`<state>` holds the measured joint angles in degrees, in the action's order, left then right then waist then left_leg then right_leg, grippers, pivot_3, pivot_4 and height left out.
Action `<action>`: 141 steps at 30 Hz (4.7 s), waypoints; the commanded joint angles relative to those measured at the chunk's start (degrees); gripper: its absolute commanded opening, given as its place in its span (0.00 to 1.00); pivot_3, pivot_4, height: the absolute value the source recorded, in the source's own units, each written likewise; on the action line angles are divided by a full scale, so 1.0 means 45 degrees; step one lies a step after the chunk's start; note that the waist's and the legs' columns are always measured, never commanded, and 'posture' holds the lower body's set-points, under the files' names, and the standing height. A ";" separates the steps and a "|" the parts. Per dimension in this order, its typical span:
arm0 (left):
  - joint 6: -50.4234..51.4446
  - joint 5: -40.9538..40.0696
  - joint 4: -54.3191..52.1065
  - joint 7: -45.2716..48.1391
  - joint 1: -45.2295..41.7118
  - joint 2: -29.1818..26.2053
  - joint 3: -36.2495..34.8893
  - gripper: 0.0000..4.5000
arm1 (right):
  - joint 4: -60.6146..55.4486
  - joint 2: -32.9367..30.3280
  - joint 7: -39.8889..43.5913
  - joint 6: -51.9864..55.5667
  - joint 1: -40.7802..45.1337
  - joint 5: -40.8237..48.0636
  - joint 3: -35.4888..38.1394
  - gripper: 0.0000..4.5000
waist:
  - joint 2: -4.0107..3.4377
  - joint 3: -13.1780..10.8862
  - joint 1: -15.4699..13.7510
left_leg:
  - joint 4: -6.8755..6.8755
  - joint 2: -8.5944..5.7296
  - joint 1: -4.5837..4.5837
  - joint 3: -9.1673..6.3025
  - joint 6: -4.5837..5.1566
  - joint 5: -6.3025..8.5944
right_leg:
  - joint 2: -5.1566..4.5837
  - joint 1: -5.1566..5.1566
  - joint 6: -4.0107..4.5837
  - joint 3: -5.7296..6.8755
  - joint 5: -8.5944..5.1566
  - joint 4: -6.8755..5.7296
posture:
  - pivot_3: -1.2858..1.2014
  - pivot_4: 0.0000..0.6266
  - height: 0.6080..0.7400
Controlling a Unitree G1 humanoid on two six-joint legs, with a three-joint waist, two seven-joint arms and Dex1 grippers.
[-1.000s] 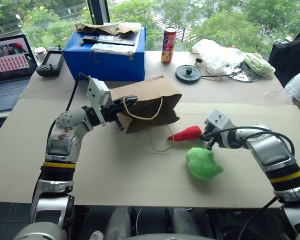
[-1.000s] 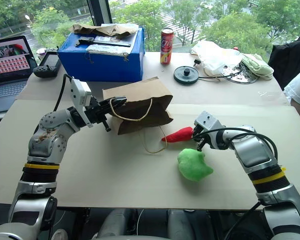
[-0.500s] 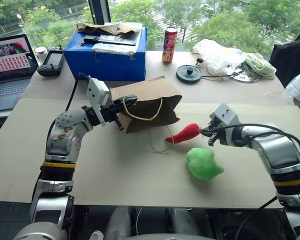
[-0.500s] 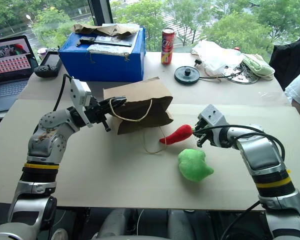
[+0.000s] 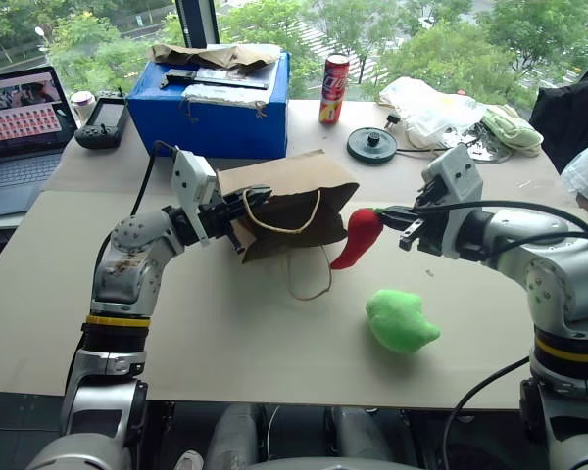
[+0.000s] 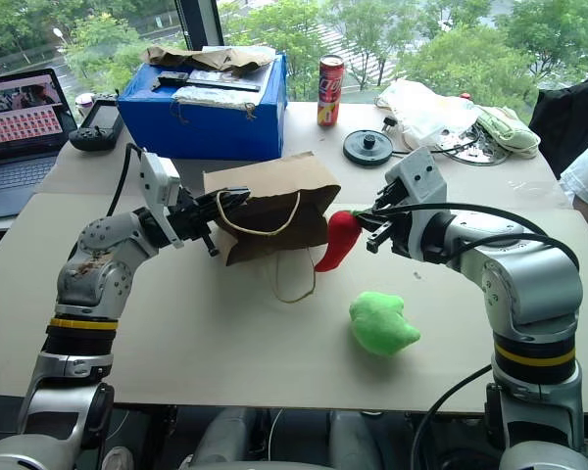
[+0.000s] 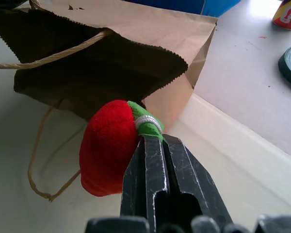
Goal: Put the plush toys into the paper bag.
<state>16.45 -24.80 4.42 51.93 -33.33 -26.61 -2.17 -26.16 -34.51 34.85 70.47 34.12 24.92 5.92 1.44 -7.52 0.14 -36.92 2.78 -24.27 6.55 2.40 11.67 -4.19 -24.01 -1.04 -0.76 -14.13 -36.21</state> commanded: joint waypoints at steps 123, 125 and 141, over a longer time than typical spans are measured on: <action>0.0470 -0.0005 -0.0759 0.0724 -0.0088 -0.0262 0.0186 0.00 | 0.2750 0.5591 -0.7563 -0.0588 0.0891 0.3947 0.0635 0.79 | -0.0030 -0.0010 0.0139 | 0.0041 0.0007 -0.0027 -0.0002 -0.0008 -0.0005 | -0.0033 -0.0018 -0.0004 0.0026 0.0003 0.0004 | 0.52 0.24 0.99; 0.0449 0.0004 -0.0727 0.0726 -0.0081 -0.0260 0.0193 0.00 | 0.1451 0.3544 -0.6572 0.0574 0.0383 0.4265 0.0422 0.79 | -0.0030 -0.0010 0.0095 | 0.0036 0.0005 -0.0030 -0.0004 -0.0005 -0.0003 | -0.0036 -0.0013 -0.0005 0.0027 0.0003 0.0017 | 0.52 0.24 0.99; 0.0398 0.0000 -0.0743 0.0718 0.0080 -0.0277 0.0191 0.00 | -0.3536 -0.4905 -0.1556 0.1944 -0.5788 0.5415 0.1726 0.79 | -0.0017 -0.0015 0.0100 | 0.0023 0.0008 -0.0005 -0.0020 0.0011 0.0007 | -0.0015 0.0011 -0.0014 -0.0003 -0.0006 0.0031 | 0.52 0.24 0.99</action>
<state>19.00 -24.60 2.22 55.10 -32.54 -27.58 -0.58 -38.80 -55.42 26.35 79.89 9.44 48.67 12.49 1.37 -7.59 0.58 -36.82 2.82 -24.30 6.43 2.46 11.70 -4.24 -23.94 -1.10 -0.75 -14.16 -36.05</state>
